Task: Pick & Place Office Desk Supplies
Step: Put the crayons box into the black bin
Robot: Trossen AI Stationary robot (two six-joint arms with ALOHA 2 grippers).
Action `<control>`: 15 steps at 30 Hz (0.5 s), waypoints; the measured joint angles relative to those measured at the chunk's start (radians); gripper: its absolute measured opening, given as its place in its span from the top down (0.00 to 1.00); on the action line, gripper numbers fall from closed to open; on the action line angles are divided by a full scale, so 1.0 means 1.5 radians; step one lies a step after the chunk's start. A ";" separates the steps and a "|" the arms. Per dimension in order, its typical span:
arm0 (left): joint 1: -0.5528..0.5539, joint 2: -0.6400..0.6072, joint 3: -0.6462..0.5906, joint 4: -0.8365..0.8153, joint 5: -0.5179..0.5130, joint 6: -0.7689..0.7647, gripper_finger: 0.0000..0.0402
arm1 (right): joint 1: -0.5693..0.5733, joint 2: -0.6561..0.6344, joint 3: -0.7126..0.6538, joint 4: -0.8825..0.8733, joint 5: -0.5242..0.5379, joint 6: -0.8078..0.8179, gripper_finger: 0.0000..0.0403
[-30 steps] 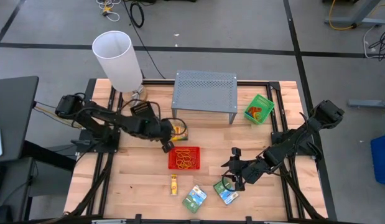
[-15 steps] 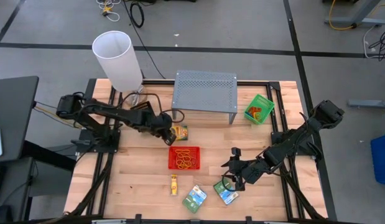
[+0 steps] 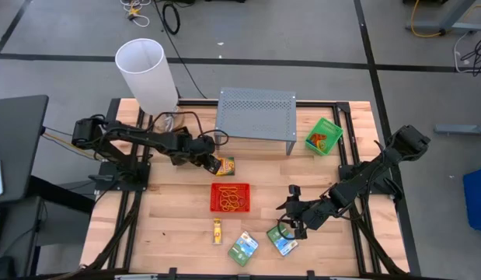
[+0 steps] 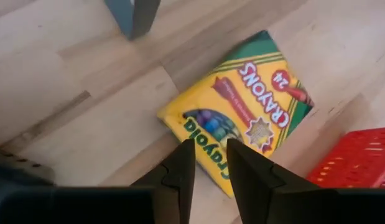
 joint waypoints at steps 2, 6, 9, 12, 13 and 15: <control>0.000 0.000 0.000 0.012 0.029 0.000 0.72 | 0.000 0.000 0.000 0.000 -0.001 0.000 0.52; -0.009 0.000 0.000 0.029 0.085 0.000 0.61 | 0.000 0.000 0.000 0.000 -0.002 0.000 0.52; -0.025 0.000 0.000 0.036 0.099 -0.009 0.50 | 0.001 0.000 0.000 0.000 -0.004 0.000 0.52; -0.040 0.000 0.000 0.035 0.081 -0.037 0.38 | 0.001 0.000 0.000 0.000 -0.007 -0.006 0.52; -0.044 0.000 0.000 0.034 0.078 -0.046 0.36 | 0.001 0.000 0.000 0.000 -0.010 -0.009 0.52; -0.046 0.000 0.000 0.033 0.073 -0.066 0.33 | 0.001 0.000 0.000 0.000 -0.011 -0.015 0.52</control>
